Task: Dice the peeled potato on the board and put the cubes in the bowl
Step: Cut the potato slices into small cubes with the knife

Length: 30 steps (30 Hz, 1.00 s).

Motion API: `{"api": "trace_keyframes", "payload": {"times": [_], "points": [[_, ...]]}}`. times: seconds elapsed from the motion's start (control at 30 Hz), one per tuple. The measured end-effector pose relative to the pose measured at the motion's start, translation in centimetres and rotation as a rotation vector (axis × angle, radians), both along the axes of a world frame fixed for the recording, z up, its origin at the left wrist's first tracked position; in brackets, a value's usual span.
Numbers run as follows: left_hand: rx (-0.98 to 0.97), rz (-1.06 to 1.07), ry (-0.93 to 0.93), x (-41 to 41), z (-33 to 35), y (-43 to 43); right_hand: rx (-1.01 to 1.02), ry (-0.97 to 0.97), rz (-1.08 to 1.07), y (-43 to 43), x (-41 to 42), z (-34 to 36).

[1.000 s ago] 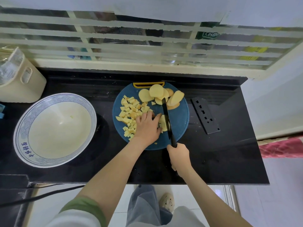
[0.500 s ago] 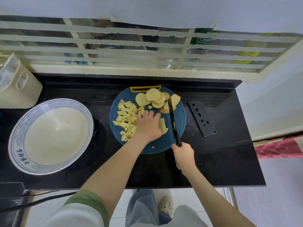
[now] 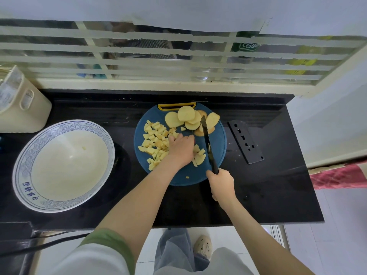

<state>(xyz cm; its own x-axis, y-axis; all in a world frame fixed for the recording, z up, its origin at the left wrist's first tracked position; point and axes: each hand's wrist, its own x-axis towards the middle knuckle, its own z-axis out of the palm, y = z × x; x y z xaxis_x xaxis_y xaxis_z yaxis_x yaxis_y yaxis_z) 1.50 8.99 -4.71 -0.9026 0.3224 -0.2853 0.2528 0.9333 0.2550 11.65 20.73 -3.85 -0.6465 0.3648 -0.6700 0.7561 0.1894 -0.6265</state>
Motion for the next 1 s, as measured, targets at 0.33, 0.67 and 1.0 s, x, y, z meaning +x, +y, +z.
{"api": "trace_keyframes", "payload": {"times": [0.33, 0.67, 1.0], "points": [[0.036, 0.126, 0.027, 0.4, 0.9, -1.8, 0.018, 0.027, 0.014, -0.3, -0.9, 0.1], [0.024, 0.096, 0.007, 0.3, 1.3, -3.3, 0.0, 0.039, 0.042, -0.8, -2.2, 1.1], [0.02, -0.002, -0.085, -0.2, 2.2, -3.6, -0.087, 0.087, -0.006, -1.2, -2.9, 1.1]]}}
